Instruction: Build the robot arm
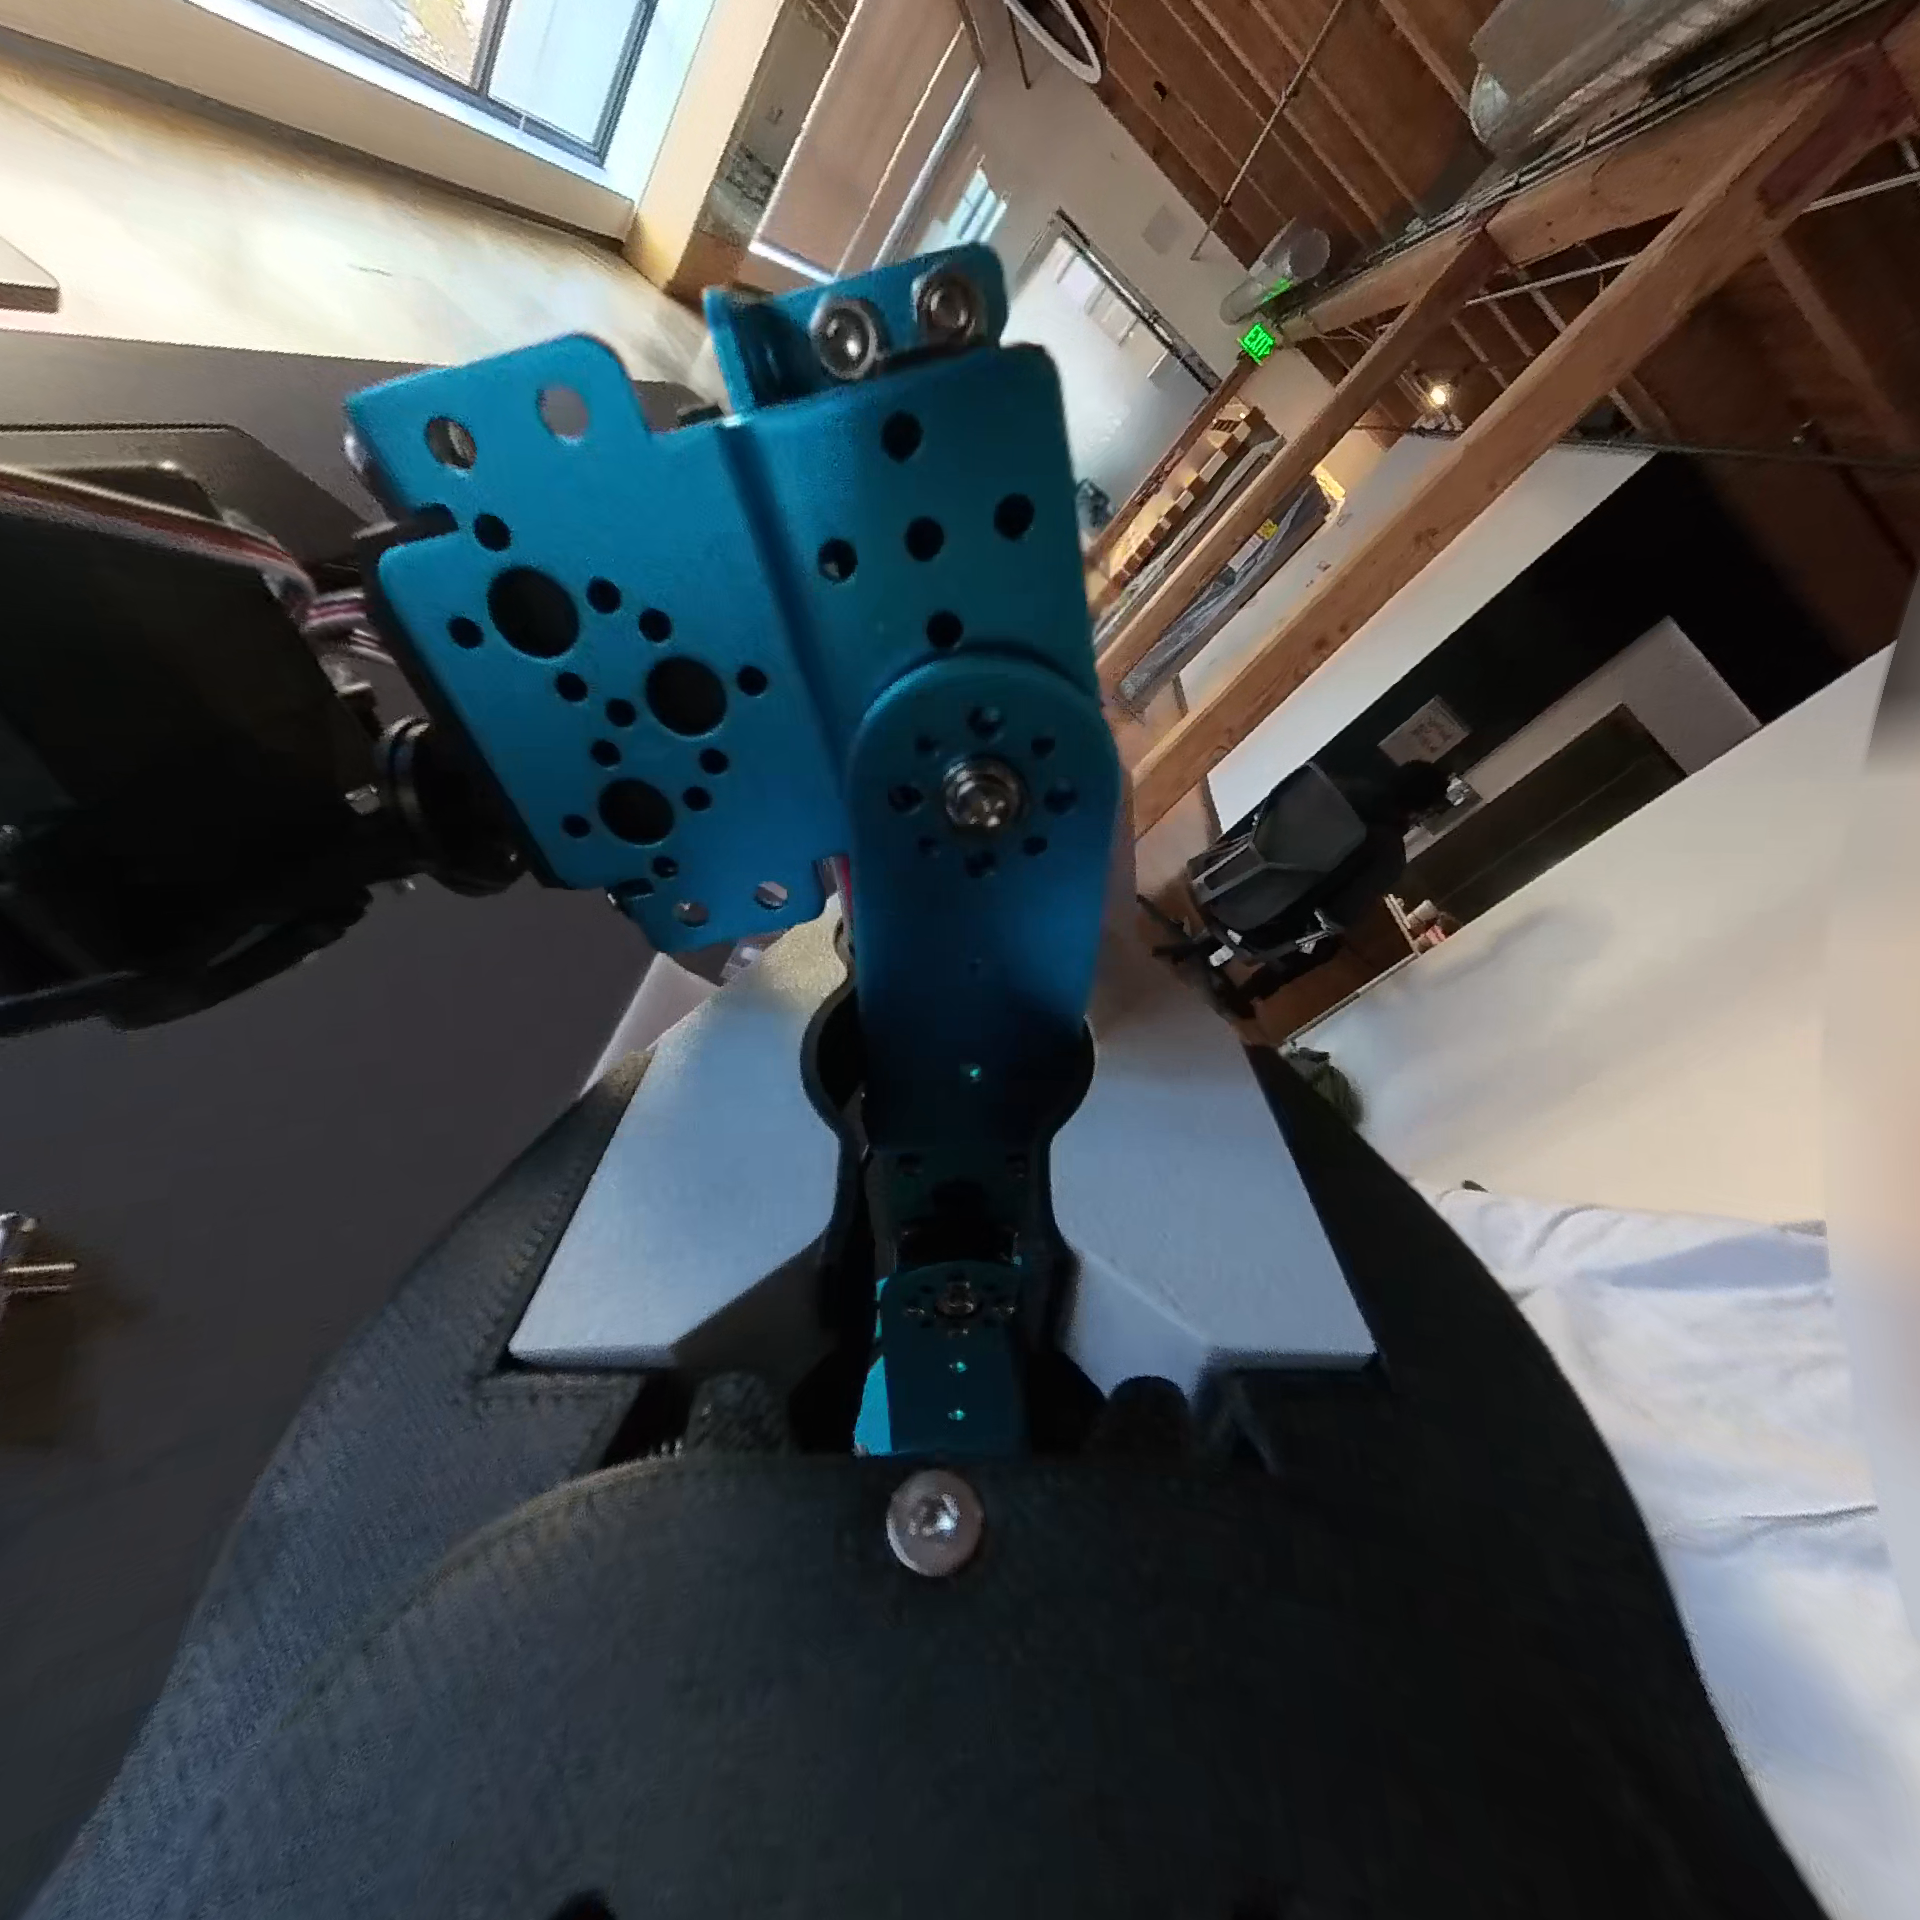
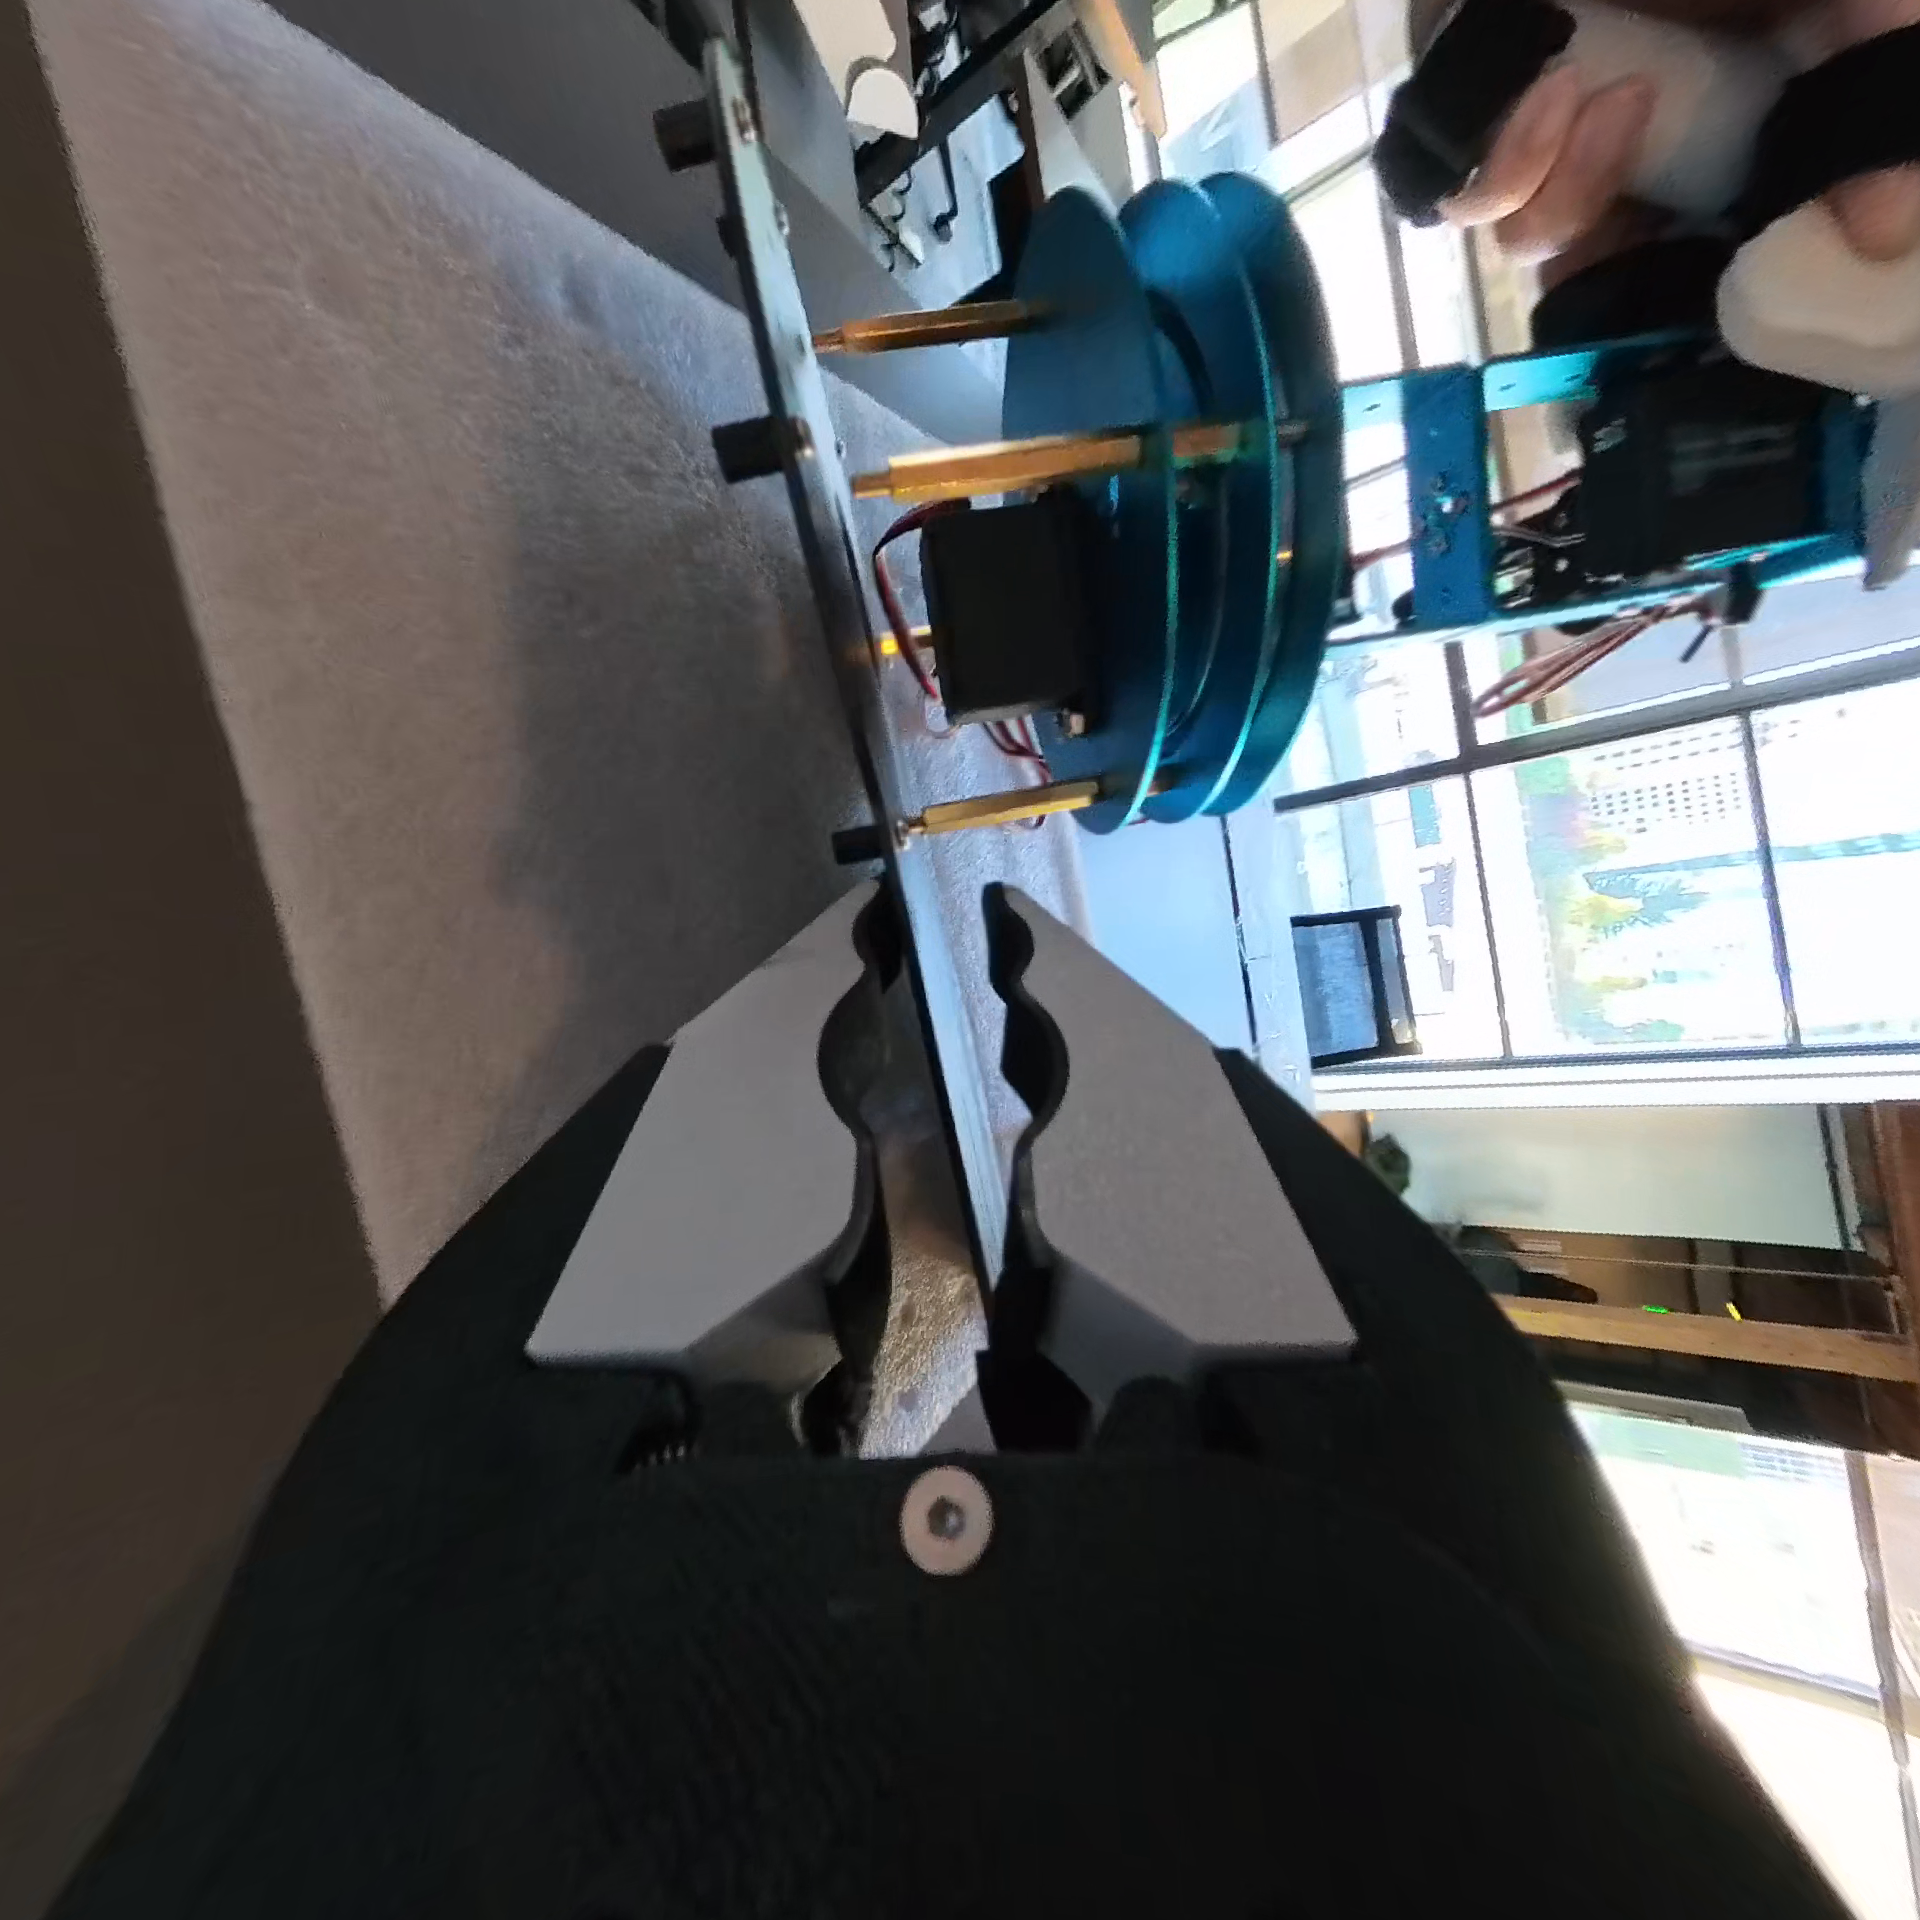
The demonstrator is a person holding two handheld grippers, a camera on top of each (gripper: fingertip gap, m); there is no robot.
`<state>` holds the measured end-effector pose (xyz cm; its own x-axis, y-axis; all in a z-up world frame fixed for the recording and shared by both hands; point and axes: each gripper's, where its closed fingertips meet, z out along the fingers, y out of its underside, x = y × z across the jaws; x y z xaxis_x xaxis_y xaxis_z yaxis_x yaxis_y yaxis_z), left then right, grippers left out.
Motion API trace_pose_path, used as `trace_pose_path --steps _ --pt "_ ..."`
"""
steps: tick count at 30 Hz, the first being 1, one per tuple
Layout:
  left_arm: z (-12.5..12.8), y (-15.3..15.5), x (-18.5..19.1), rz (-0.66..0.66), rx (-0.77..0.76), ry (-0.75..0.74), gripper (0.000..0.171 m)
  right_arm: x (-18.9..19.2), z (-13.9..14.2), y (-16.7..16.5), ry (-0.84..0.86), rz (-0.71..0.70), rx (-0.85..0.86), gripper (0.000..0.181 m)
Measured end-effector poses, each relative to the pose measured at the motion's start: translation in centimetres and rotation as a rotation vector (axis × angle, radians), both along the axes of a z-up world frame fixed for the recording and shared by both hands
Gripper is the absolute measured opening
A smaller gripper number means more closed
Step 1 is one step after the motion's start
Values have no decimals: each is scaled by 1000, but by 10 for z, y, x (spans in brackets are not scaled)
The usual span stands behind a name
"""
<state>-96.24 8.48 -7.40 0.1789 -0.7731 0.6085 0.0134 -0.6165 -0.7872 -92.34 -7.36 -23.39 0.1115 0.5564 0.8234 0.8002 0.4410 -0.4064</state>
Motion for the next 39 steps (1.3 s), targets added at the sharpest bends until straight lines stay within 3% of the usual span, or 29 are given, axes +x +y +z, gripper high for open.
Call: trace_pose_path --steps 7,17,27,39 --pt "3 -1 2 5 38 6 25 -5 -6 3 -16 -28 -14 2" --pt "9 -10 -8 42 91 -9 25 -8 -8 4 -66 -11 -22 1" --pt "4 6 -21 165 69 -5 25 -6 -4 14 -48 -64 -103 2" --pt "14 -12 -37 170 126 -76 25 -13 -1 12 -109 -42 -82 1"
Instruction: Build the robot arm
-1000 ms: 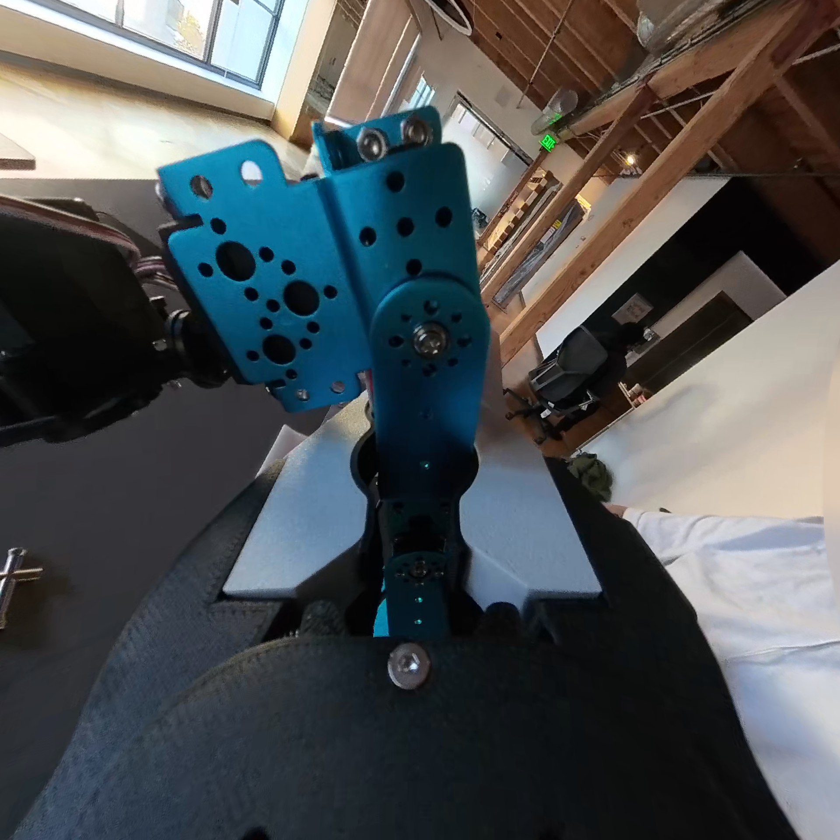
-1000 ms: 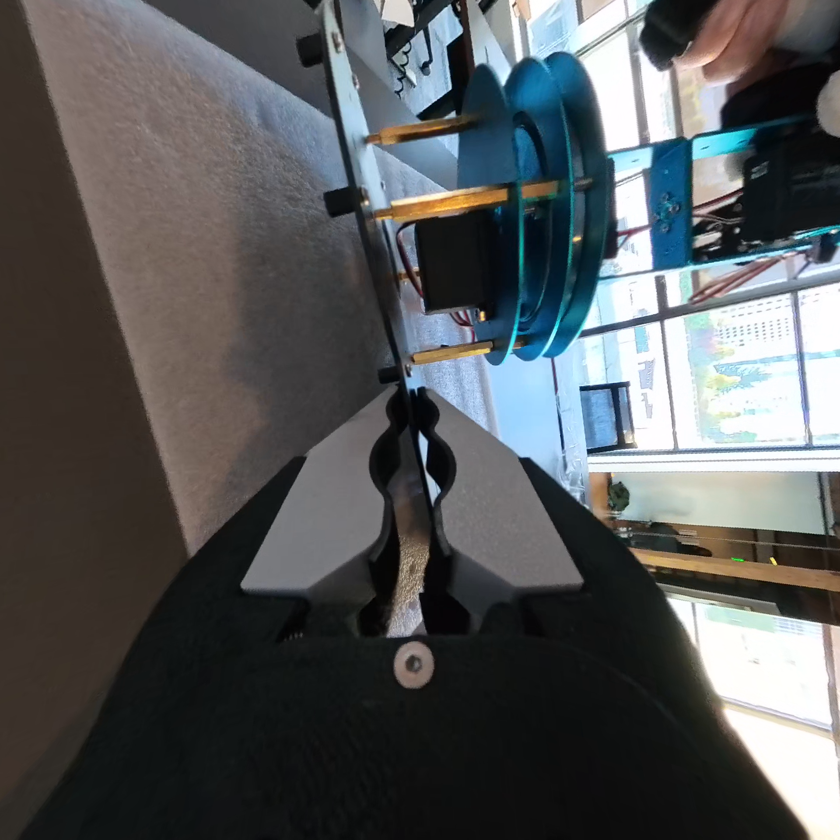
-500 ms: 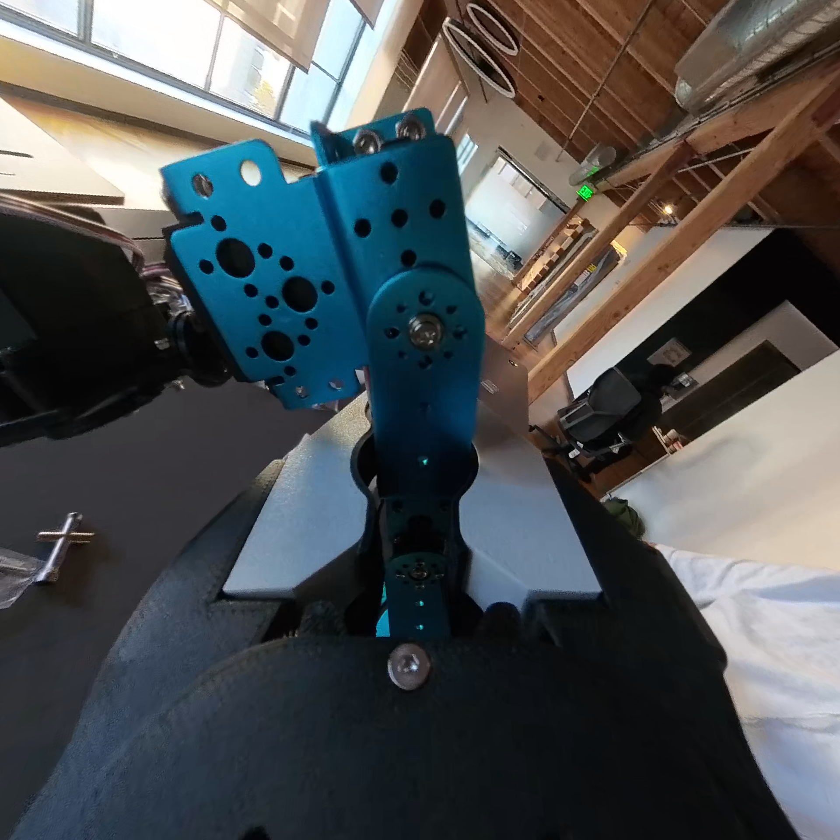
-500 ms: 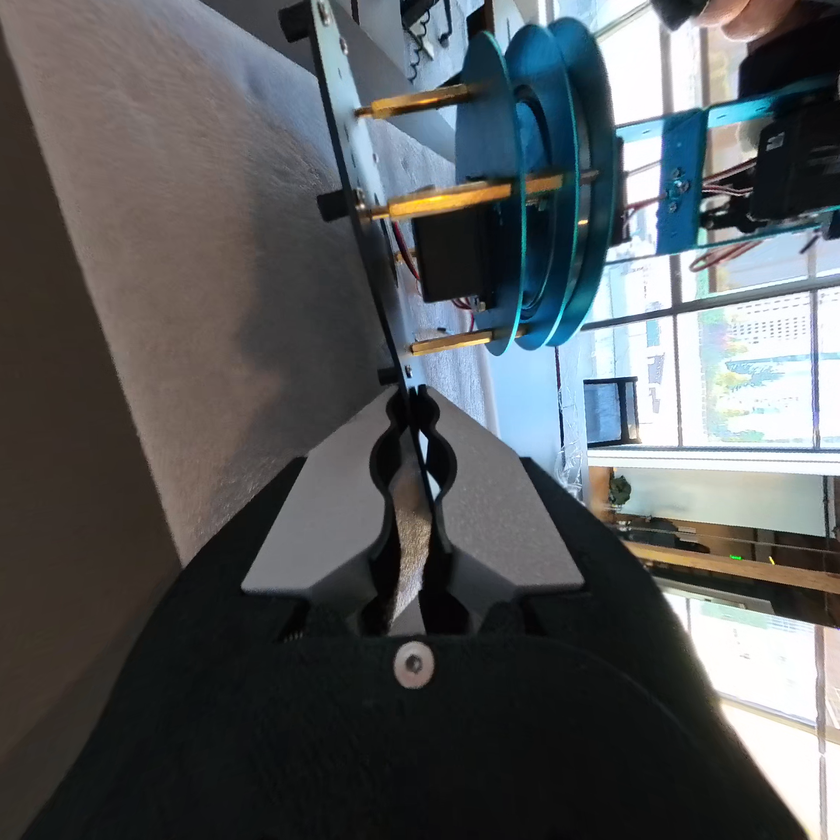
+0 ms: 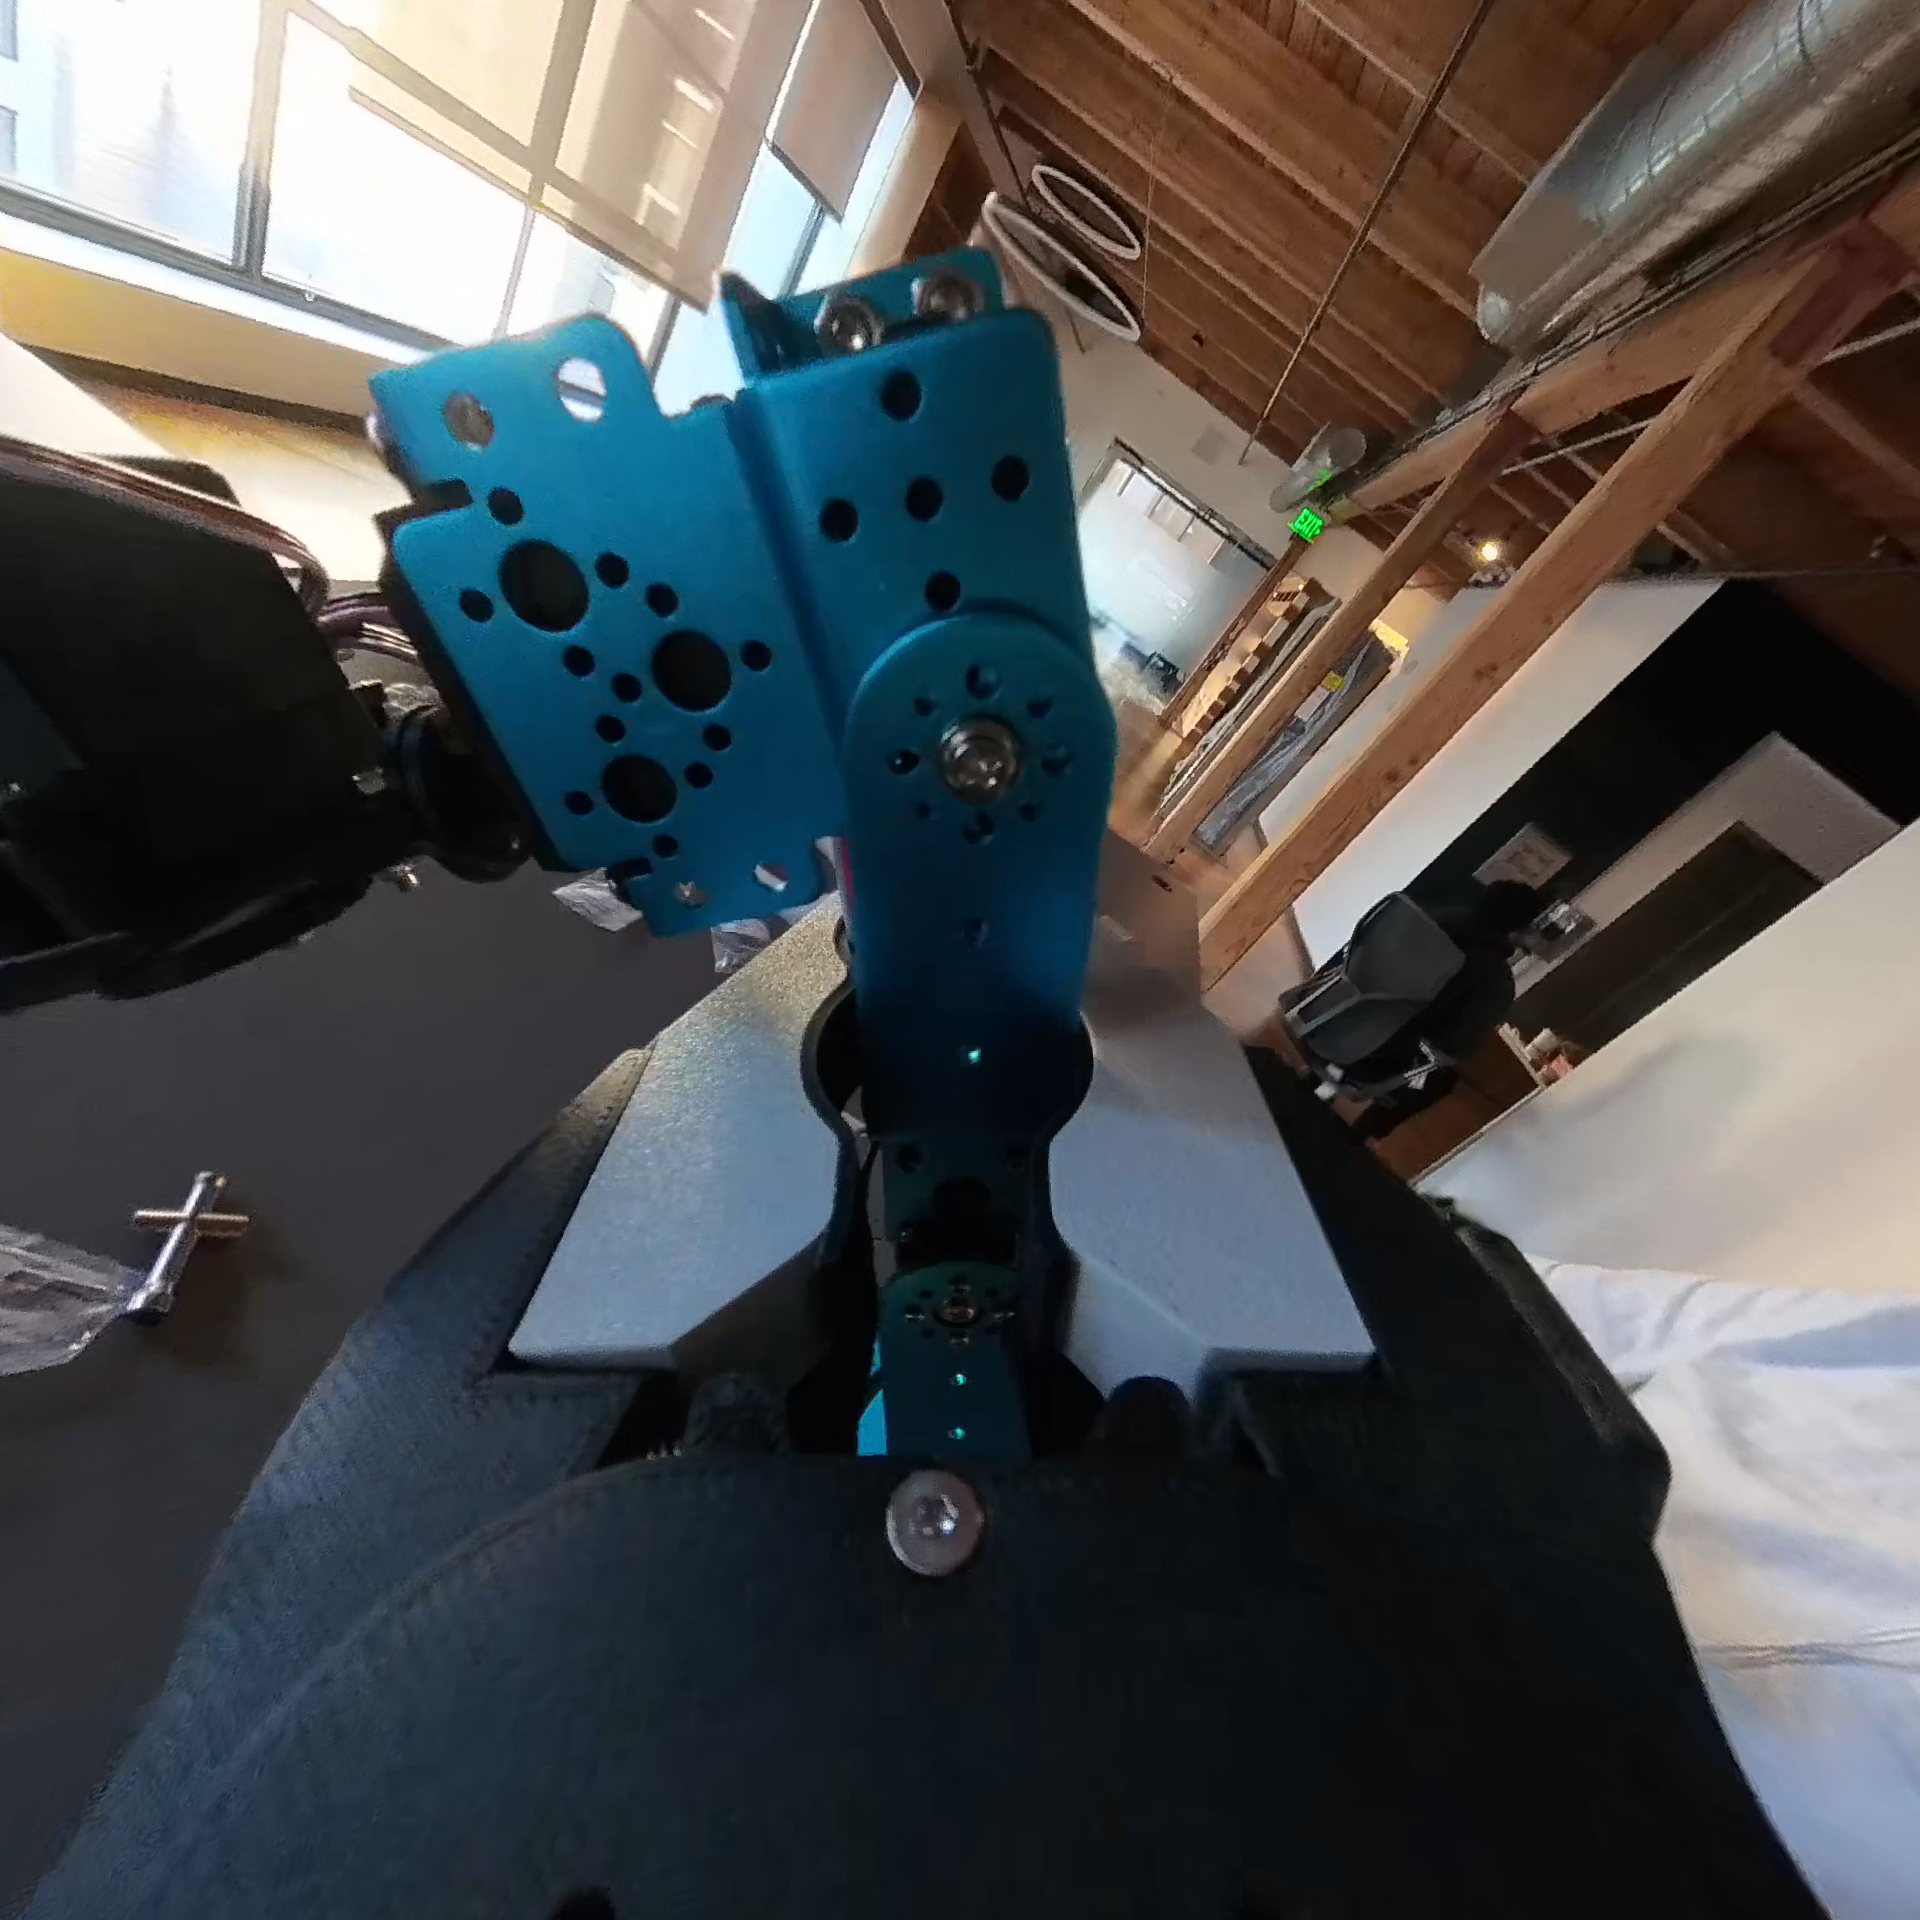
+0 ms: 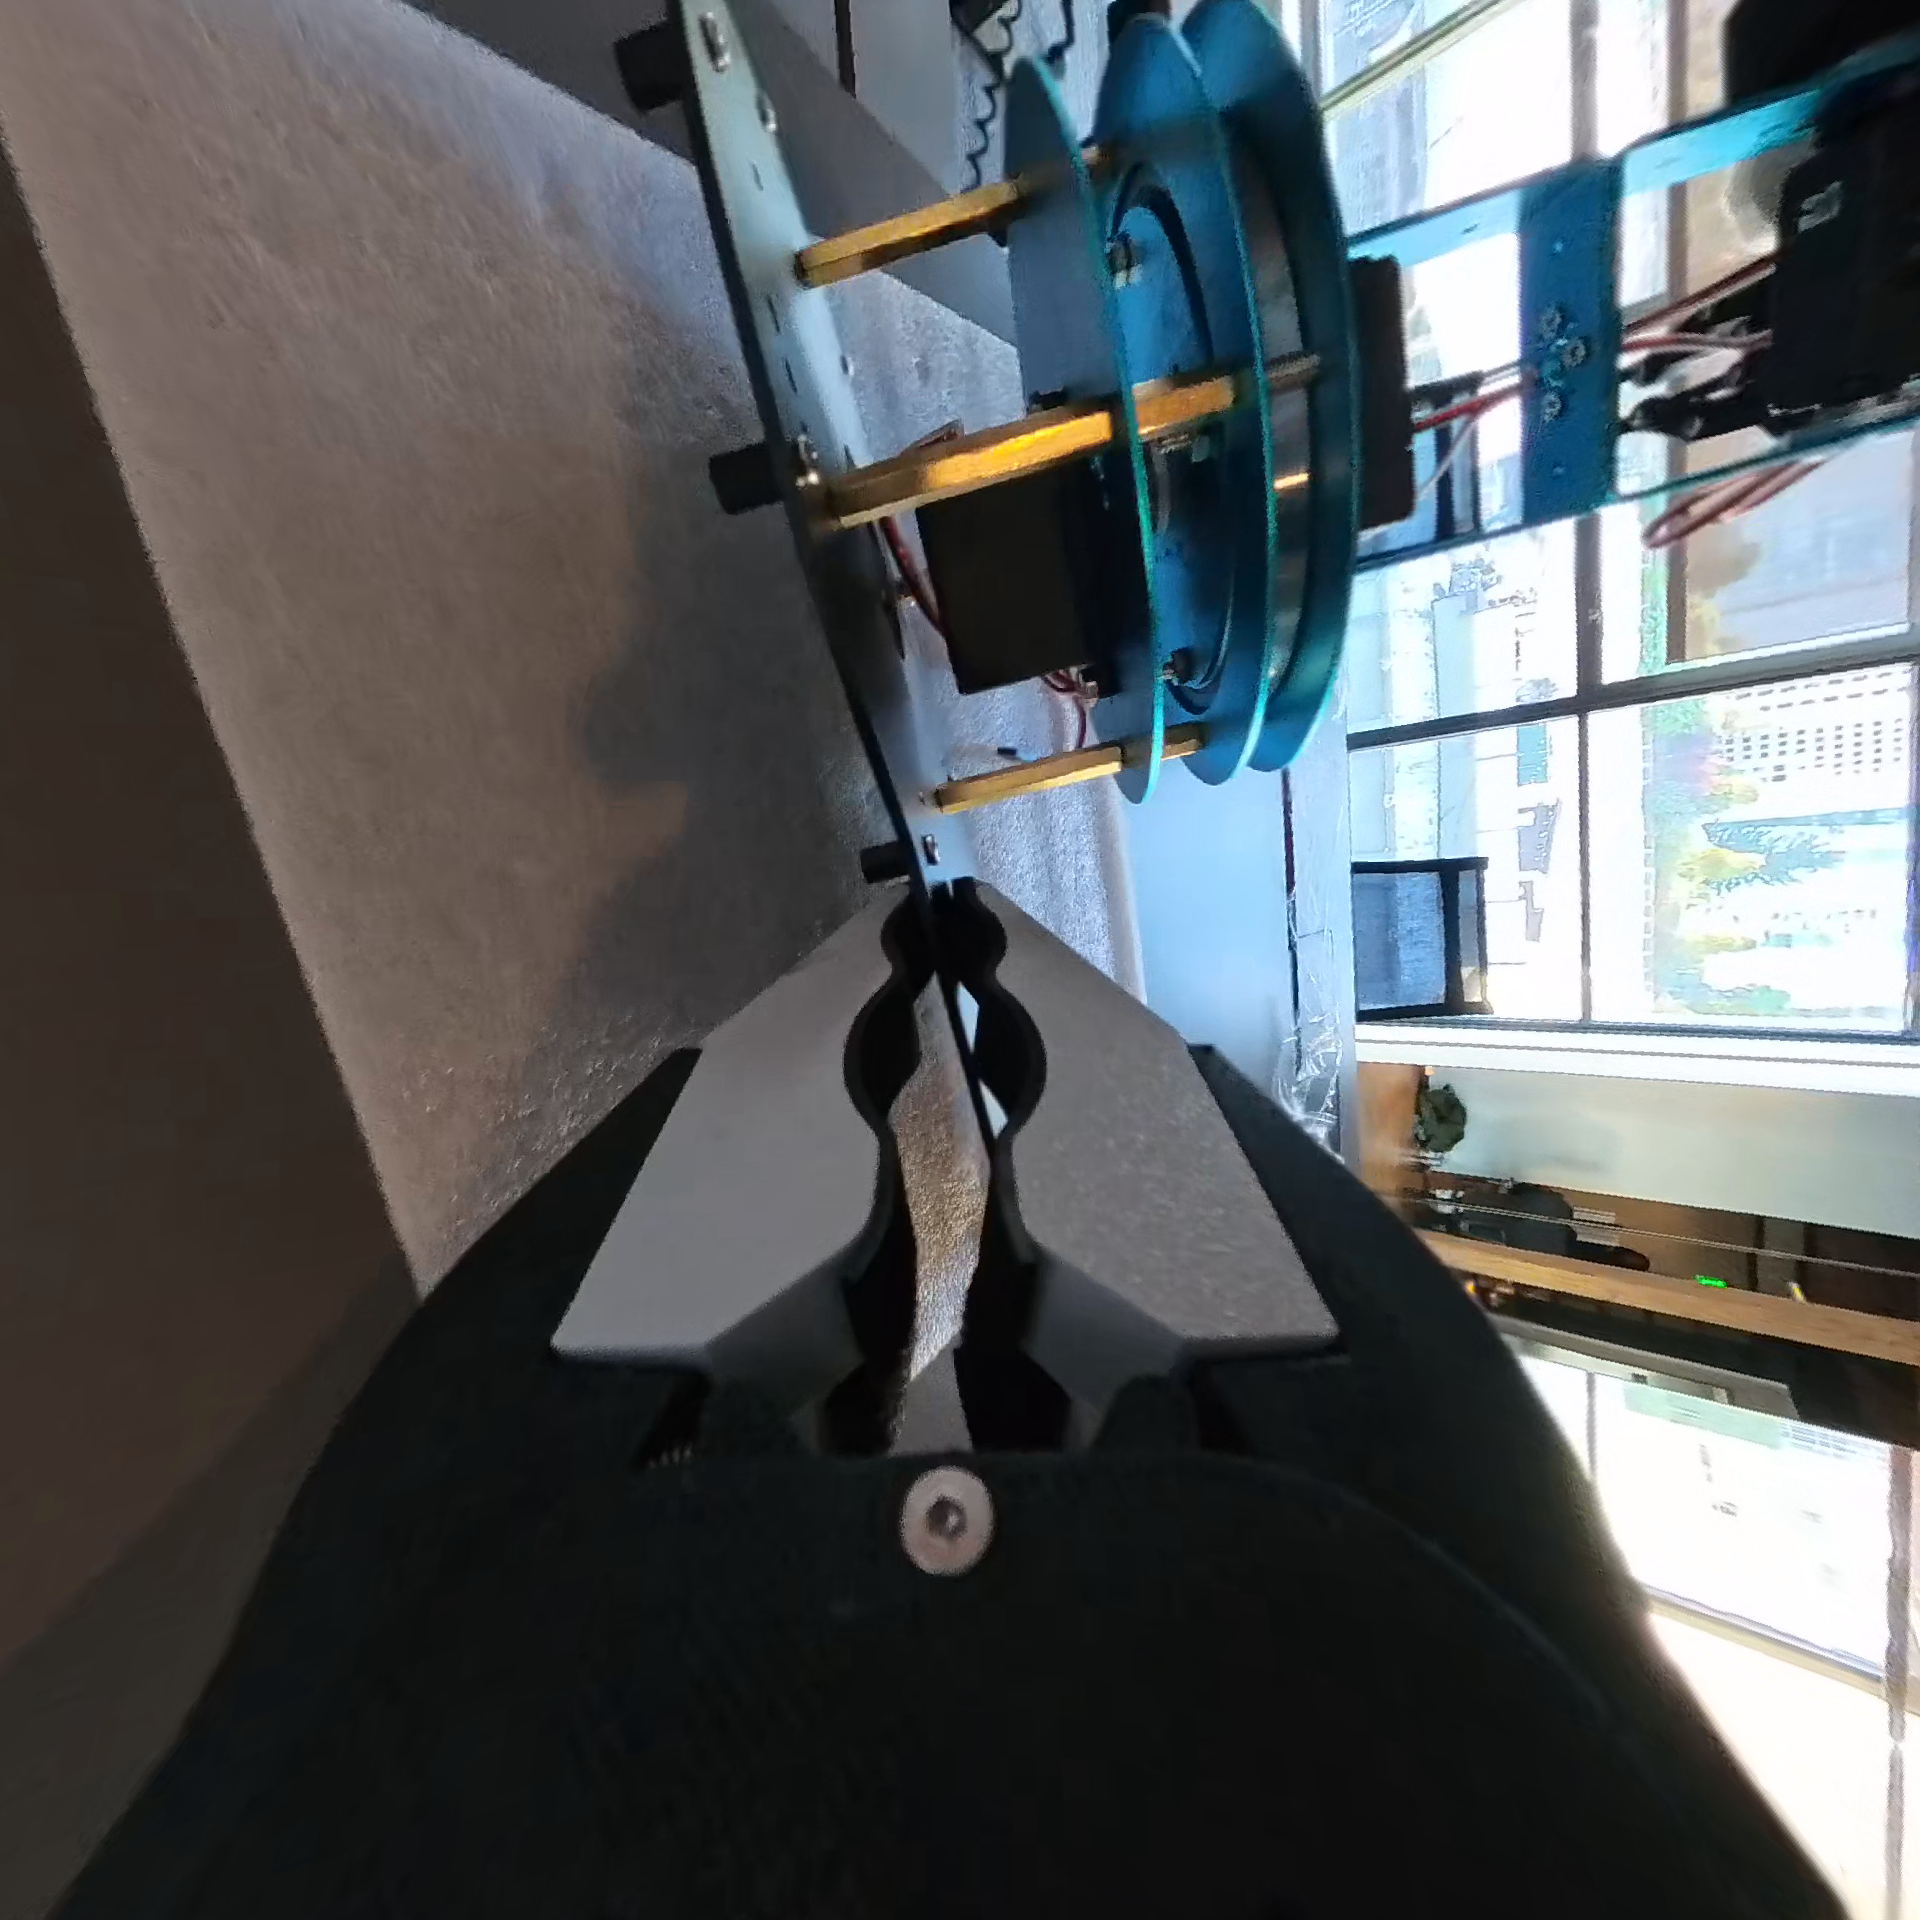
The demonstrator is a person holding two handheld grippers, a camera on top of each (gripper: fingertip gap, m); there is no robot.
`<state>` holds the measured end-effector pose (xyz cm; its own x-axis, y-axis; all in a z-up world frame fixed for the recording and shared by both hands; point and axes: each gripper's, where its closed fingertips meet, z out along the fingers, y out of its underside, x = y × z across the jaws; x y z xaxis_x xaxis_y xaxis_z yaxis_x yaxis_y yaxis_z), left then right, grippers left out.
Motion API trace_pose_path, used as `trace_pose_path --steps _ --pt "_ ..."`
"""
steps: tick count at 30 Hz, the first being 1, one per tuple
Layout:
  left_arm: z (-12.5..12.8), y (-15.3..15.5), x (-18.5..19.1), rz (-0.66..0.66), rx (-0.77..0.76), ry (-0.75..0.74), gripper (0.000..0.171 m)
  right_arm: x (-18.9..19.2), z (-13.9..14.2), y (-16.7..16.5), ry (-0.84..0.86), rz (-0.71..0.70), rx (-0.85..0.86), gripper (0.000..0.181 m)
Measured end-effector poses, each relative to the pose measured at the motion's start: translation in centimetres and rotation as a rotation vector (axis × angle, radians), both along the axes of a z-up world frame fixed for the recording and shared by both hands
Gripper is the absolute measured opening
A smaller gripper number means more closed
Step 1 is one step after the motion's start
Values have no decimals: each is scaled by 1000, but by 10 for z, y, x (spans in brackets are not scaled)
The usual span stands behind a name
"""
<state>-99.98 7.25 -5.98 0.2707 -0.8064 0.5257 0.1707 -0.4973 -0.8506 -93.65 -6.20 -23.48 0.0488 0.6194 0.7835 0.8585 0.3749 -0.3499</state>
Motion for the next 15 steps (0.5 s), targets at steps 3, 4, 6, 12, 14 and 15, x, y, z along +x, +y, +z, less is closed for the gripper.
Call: trace_pose_path --steps 3,4,6,12,14,15 --pt "-3 7 -8 12 -50 -40 25 -1 5 2 31 -23 -25 2" --pt "-3 8 -10 13 -62 -52 25 -1 6 3 34 -28 -26 2" --pt "-4 9 -13 13 -79 -67 24 -2 7 2 32 -36 -30 2" --pt "-5 9 -9 0 -110 -63 25 -2 8 -2 27 -44 -42 2" --pt "-6 10 -6 -10 -114 -55 24 -1 8 -4 23 -48 -49 2" --pt "-7 10 -4 -17 -115 -49 25 -1 7 -5 17 -48 -53 1"
